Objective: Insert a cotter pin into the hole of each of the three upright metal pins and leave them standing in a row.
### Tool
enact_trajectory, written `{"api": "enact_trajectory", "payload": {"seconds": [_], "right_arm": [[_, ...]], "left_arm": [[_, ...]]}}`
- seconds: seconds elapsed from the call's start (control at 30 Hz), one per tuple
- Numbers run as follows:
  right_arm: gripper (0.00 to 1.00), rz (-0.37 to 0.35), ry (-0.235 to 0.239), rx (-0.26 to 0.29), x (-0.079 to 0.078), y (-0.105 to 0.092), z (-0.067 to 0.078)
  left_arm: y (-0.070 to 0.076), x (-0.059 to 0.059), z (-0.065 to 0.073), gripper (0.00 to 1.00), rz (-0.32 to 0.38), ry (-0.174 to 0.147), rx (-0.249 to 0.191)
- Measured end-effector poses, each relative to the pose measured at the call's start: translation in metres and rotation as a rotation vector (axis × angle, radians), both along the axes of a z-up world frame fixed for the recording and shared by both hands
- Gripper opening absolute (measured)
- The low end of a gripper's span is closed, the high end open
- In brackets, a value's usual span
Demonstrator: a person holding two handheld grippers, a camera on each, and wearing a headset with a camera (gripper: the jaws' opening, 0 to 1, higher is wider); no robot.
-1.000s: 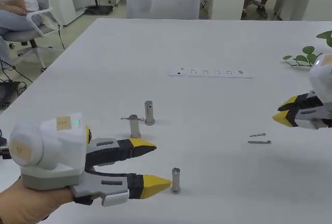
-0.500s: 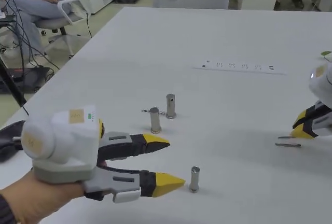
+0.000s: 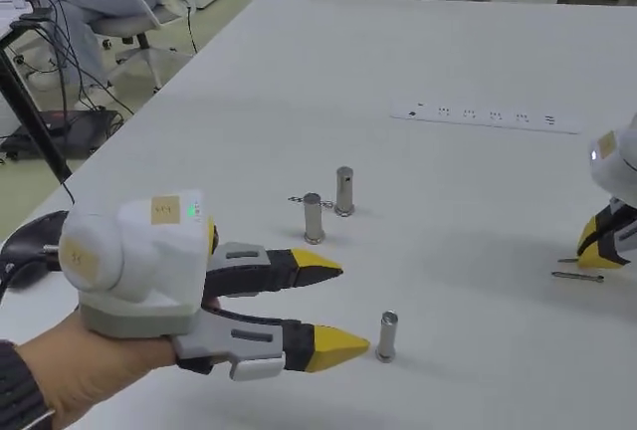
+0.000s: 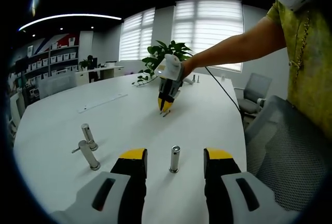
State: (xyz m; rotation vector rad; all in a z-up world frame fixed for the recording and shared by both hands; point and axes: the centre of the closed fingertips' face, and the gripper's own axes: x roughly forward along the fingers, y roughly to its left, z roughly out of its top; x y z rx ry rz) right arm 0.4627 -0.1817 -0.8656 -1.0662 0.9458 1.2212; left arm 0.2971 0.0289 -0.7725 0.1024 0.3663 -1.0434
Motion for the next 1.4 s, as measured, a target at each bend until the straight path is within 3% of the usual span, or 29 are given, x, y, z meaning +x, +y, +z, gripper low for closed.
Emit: {"api": "enact_trajectory", "payload": {"seconds": [0.27, 0.37, 0.67, 1.03, 1.4], "right_arm": [[0.07, 0.046, 0.022, -0.025, -0.001, 0.000, -0.001], [0.09, 0.058, 0.032, -0.027, 0.005, -0.001, -0.003], [0.09, 0.007, 0.076, -0.003, 0.002, 0.000, -0.002], [0.03, 0.037, 0.010, -0.038, -0.001, 0.001, -0.002], [0.02, 0.030, 0.002, -0.032, -0.009, 0.001, 0.002]], "left_arm": [[0.000, 0.000, 0.000, 0.41, 0.001, -0.001, -0.002], [0.000, 0.000, 0.000, 0.41, 0.001, -0.001, -0.002], [0.002, 0.001, 0.001, 0.40, 0.008, -0.002, -0.002], [0.001, 0.003, 0.005, 0.39, 0.008, -0.009, -0.005], [0.003, 0.007, 0.009, 0.37, 0.008, -0.019, -0.006]]}}
